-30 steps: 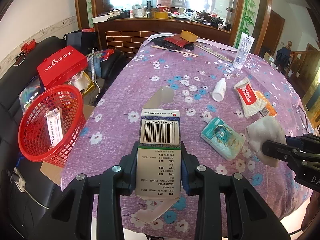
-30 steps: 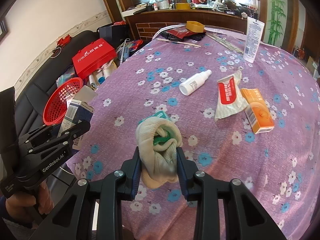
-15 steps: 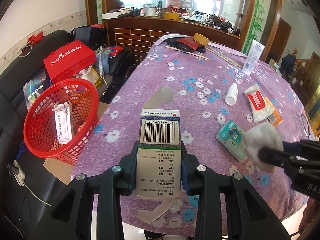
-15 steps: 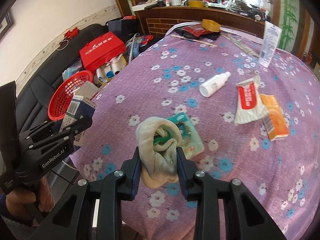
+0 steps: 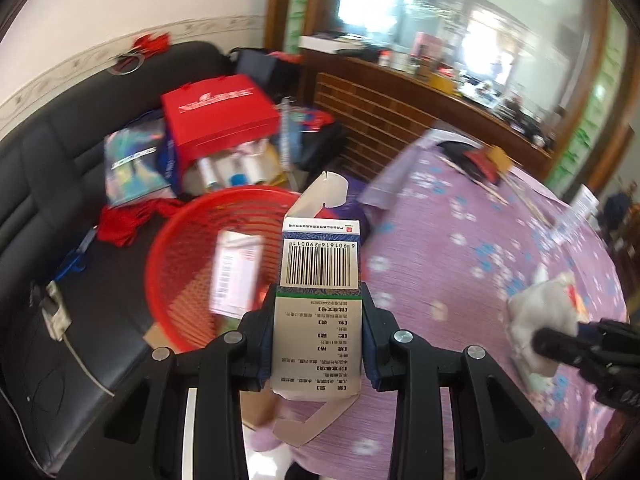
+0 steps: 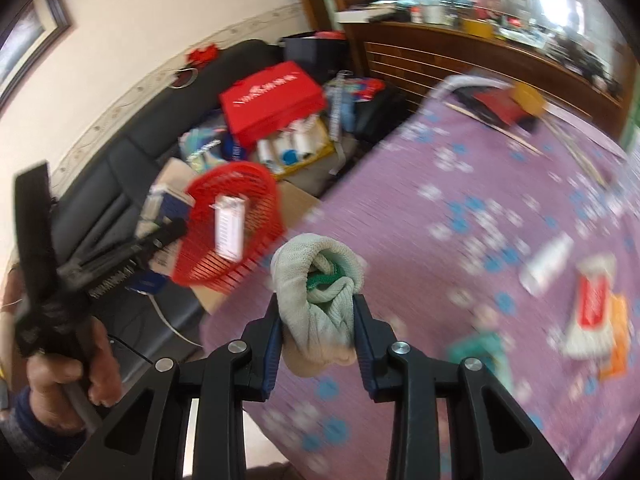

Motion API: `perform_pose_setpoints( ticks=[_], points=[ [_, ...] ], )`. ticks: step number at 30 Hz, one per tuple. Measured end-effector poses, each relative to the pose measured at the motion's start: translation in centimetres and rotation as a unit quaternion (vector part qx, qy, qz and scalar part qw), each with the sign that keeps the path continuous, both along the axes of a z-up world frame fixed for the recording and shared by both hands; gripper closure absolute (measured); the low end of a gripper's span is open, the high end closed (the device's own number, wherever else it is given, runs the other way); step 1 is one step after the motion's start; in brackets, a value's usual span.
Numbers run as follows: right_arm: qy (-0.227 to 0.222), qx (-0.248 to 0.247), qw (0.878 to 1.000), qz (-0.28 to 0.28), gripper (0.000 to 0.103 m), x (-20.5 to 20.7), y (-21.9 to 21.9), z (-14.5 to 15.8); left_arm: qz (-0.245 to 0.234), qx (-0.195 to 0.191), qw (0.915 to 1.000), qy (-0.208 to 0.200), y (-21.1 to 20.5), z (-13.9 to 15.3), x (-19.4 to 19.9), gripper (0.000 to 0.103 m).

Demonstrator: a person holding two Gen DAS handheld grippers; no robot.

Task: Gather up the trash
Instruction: 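Carry both items over the red wastebasket and open both tools, then move both open tools back to the table toward the green tissue pack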

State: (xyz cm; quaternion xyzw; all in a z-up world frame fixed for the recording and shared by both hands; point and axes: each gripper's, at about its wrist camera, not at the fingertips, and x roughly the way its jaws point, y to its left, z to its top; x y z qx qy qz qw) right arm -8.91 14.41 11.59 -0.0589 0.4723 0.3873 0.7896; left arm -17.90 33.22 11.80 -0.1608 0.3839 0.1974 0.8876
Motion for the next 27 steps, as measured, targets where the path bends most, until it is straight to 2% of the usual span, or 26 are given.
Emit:
perform_pose_setpoints(
  ticks=[4, 8, 9, 11, 12, 13, 16, 21, 24, 27],
  points=[
    [0.006, 0.011, 1.0, 0.026, 0.067, 0.9, 5.7, 0.5, 0.023, -0.006, 0.9996, 0.012, 3.9, -1.0, -0.2, 0.069],
    [0.014, 0.015, 0.999, 0.041, 0.067, 1.9, 10.4, 0.2, 0.021, -0.008, 0.9996, 0.019, 6.1, -1.7, 0.2, 0.069],
    [0.02, 0.017, 0.999, 0.042, 0.064, 2.2, 11.4, 0.1, 0.021, -0.011, 0.9995, 0.02, 6.6, -1.9, 0.3, 0.069],
    [0.03, 0.017, 0.999, 0.041, 0.059, 3.4, 13.6, -0.5, 0.025, -0.021, 0.9992, 0.022, 7.6, -2.2, 0.4, 0.057],
    [0.04, 0.021, 0.998, 0.044, 0.051, 3.8, 14.2, -0.7, 0.029, -0.022, 0.9991, 0.019, 7.9, -2.2, 0.4, 0.04],
    [0.051, 0.028, 0.997, 0.043, 0.048, 4.3, 14.6, -0.9, 0.038, -0.02, 0.999, 0.014, 8.2, -2.0, 0.1, 0.033],
    [0.051, 0.044, 0.998, 0.02, 0.047, 4.9, 14.2, -0.4, 0.027, -0.026, 0.9993, -0.005, 8.2, -1.5, -0.6, 0.033],
    [0.025, 0.052, 0.998, 0.005, 0.047, 3.9, 11.1, 1.1, 0.009, -0.022, 0.9996, -0.011, 6.3, -1.1, -1.1, 0.033],
    [0.019, 0.046, 0.999, -0.011, 0.044, 2.7, 8.2, 1.1, -0.014, -0.035, 0.9992, -0.012, 4.0, -1.3, -1.1, 0.033],
    [0.02, 0.024, 0.999, -0.027, 0.042, 0.8, 4.7, -0.2, -0.053, -0.045, 0.9976, -0.001, 0.6, -2.2, -0.7, 0.033]
  ],
)
